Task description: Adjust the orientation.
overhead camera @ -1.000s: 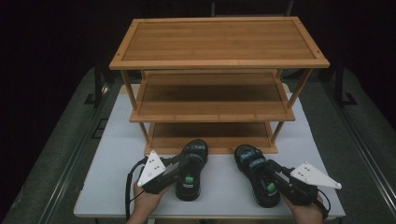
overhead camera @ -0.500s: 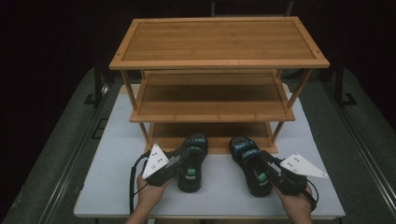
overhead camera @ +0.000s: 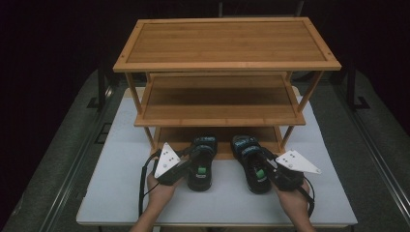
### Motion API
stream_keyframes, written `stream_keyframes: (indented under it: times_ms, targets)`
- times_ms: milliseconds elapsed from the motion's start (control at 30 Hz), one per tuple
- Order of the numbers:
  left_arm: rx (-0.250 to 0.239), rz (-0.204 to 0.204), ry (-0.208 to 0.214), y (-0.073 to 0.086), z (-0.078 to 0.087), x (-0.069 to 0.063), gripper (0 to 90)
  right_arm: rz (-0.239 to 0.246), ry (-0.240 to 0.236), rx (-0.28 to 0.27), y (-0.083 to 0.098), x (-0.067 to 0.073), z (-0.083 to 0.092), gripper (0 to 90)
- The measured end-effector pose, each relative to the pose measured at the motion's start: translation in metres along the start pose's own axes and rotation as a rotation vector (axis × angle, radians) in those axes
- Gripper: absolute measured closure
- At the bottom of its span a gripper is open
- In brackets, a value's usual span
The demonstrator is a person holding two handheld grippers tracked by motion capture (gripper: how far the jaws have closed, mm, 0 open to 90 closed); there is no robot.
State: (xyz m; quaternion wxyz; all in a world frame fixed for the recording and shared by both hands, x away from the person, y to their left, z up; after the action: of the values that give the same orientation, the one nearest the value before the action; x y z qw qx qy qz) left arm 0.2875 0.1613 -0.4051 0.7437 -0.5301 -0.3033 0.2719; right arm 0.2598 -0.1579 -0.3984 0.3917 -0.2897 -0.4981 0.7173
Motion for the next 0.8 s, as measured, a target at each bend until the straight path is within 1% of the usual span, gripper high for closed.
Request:
stream_keyframes:
  times_ms: [300, 433, 533, 600, 633, 700, 733, 800]
  targets:
    - [0.007, -0.029, -0.002, 0.000, -0.020, -0.002, 73.3, 0.001, 0.028, 0.007, -0.002, 0.002, -0.024, 77.5]
    - [0.024, -0.040, 0.003, 0.003, -0.029, -0.003, 73.2, -0.007, 0.043, 0.013, -0.002, 0.001, -0.036, 77.5]
    - [0.037, -0.042, 0.006, 0.007, -0.034, -0.004, 73.2, -0.012, 0.059, 0.029, 0.000, 0.002, -0.044, 77.5]
    - [0.054, -0.043, 0.011, 0.009, -0.038, -0.005, 73.1, -0.022, 0.062, 0.033, 0.002, 0.003, -0.048, 77.5]
    - [0.062, -0.049, 0.013, 0.011, -0.039, -0.006, 73.1, -0.025, 0.061, 0.034, 0.003, 0.003, -0.050, 77.5]
    - [0.060, -0.037, 0.016, 0.011, -0.040, -0.006, 73.0, -0.025, 0.041, 0.044, 0.007, 0.005, -0.055, 77.4]
    - [0.066, -0.036, 0.017, 0.011, -0.040, -0.005, 72.9, -0.022, 0.038, 0.046, 0.008, 0.005, -0.056, 77.5]
    - [0.070, -0.041, 0.013, 0.012, -0.039, -0.006, 72.6, -0.026, 0.028, 0.041, 0.010, 0.006, -0.057, 77.4]
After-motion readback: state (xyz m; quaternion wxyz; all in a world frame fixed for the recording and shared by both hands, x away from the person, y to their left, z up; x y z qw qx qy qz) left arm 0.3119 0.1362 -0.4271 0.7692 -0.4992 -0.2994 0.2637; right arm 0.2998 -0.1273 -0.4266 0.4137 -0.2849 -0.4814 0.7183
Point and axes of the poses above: each handheld gripper's, and its own axes: z roughly backward along the jaws, y roughly out of its underside, x roughly to its left, the point moved 1 cm from there along -z, roughly forward along the jaws, and after that the axes turned 4 degrees about -y, right-handed, at the moved point
